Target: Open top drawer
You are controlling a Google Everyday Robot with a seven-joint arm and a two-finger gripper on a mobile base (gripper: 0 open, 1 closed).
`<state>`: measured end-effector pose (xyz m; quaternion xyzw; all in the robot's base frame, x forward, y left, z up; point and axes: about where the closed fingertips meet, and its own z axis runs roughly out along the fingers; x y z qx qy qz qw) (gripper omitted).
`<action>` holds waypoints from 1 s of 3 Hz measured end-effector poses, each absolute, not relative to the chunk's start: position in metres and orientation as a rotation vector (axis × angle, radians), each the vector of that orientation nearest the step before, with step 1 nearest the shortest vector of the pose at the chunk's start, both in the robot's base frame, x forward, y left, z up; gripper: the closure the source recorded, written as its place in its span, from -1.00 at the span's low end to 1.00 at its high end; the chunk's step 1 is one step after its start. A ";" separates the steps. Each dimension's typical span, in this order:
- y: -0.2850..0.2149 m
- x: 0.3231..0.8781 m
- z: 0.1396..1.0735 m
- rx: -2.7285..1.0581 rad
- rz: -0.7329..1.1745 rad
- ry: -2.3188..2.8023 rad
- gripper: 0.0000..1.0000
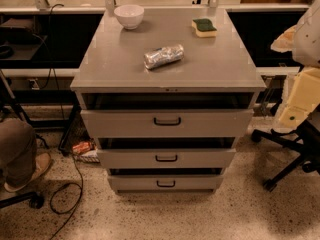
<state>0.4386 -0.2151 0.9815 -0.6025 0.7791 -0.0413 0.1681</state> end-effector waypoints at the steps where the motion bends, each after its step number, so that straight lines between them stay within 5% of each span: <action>1: -0.214 0.451 0.952 -1.678 -0.096 2.206 -1.00; 3: -0.213 0.445 0.950 -1.657 -0.050 2.191 -1.00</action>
Offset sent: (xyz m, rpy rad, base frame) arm 0.0274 -0.0005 -0.0847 0.0856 0.0161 -0.0249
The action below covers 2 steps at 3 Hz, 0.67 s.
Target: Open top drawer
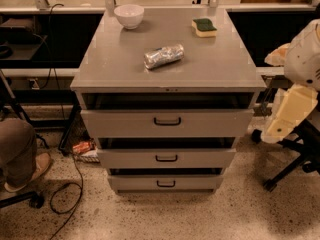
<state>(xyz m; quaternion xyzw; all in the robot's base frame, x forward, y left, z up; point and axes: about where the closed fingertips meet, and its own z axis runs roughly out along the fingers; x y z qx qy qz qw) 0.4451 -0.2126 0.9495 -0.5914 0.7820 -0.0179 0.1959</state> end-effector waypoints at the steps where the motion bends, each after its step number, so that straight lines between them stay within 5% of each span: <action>1: -0.197 0.430 0.908 -1.655 0.034 2.192 -1.00; 2: -0.172 0.418 0.838 -1.669 0.161 2.216 -1.00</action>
Offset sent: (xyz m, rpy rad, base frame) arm -0.0334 0.0712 -0.1895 0.1763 0.2028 0.0443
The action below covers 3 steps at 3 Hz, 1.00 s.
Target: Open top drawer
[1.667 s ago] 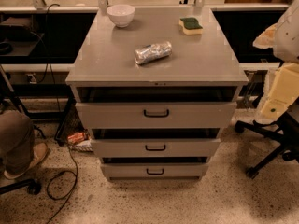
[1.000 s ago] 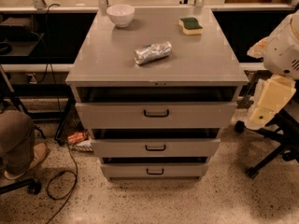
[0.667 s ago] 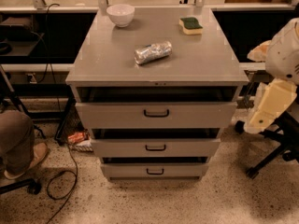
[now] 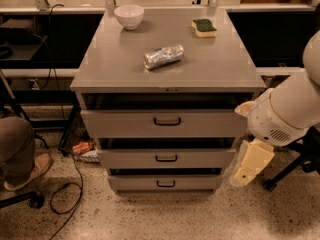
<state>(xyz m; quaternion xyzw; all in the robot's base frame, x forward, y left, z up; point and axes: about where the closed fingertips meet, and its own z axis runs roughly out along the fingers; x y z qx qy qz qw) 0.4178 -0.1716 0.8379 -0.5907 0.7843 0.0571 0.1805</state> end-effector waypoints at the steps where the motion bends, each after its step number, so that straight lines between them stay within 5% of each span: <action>1: -0.172 0.420 0.837 -1.670 0.147 2.212 -1.00; 3: -0.180 0.474 0.770 -1.715 -0.014 2.150 -1.00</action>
Offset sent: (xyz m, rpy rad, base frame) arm 0.0355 -0.0059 -0.0610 -0.1057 -0.0962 0.0078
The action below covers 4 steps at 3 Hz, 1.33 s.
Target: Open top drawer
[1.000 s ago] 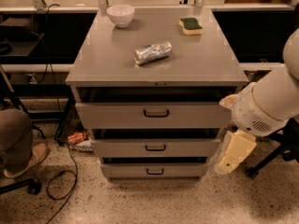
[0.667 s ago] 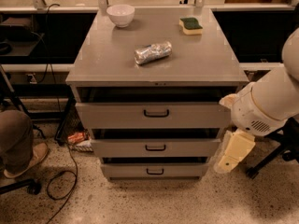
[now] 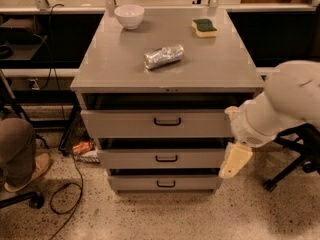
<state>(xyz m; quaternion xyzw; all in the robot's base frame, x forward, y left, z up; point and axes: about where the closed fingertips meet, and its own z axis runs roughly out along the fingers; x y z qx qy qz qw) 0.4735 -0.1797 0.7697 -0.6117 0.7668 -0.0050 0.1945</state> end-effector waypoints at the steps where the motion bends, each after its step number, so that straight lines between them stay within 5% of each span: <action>1: -0.177 0.519 0.728 -1.703 -0.041 2.111 -1.00; 4: -0.182 0.553 0.709 -1.700 -0.102 2.053 -1.00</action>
Offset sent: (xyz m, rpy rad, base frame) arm 0.0459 0.0030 -0.0418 0.0065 -0.0427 0.0066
